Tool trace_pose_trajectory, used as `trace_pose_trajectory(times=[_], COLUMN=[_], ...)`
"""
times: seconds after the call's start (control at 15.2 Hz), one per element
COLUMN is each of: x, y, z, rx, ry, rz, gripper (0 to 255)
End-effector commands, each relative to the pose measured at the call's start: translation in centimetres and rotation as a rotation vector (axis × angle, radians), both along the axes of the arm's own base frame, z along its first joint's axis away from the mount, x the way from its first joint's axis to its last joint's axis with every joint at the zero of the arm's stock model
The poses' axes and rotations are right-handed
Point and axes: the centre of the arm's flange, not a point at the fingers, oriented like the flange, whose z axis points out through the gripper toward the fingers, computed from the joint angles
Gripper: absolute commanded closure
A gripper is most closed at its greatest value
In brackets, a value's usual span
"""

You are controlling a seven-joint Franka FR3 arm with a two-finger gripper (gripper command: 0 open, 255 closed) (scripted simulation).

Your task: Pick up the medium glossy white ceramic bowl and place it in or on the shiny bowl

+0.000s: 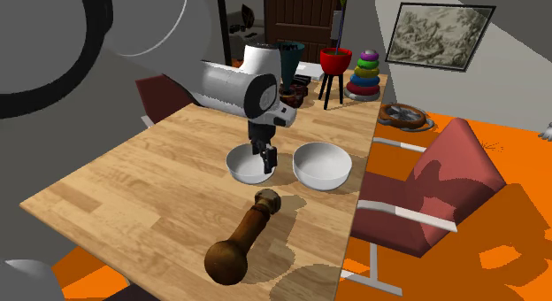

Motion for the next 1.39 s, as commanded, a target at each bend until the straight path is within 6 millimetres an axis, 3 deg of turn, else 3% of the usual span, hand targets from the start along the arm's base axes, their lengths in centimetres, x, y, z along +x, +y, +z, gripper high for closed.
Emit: trace_pose_trajectory(times=[0.0, 0.33, 0.86, 0.92, 1.32], x=[0.2, 0.1, 0.1, 0.1, 0.1], y=[0.3, 0.4, 0.4, 0.4, 0.4], z=[-1.0, -4.0, -4.0, -4.0, -4.0], rx=[0.0, 0.0, 0.0, 0.0, 0.0], ry=[-0.001, -0.001, -0.001, -0.001, -0.001], rz=[-0.001, -0.001, -0.001, -0.001, -0.001], gripper=[0, 0, 0, 255, 255])
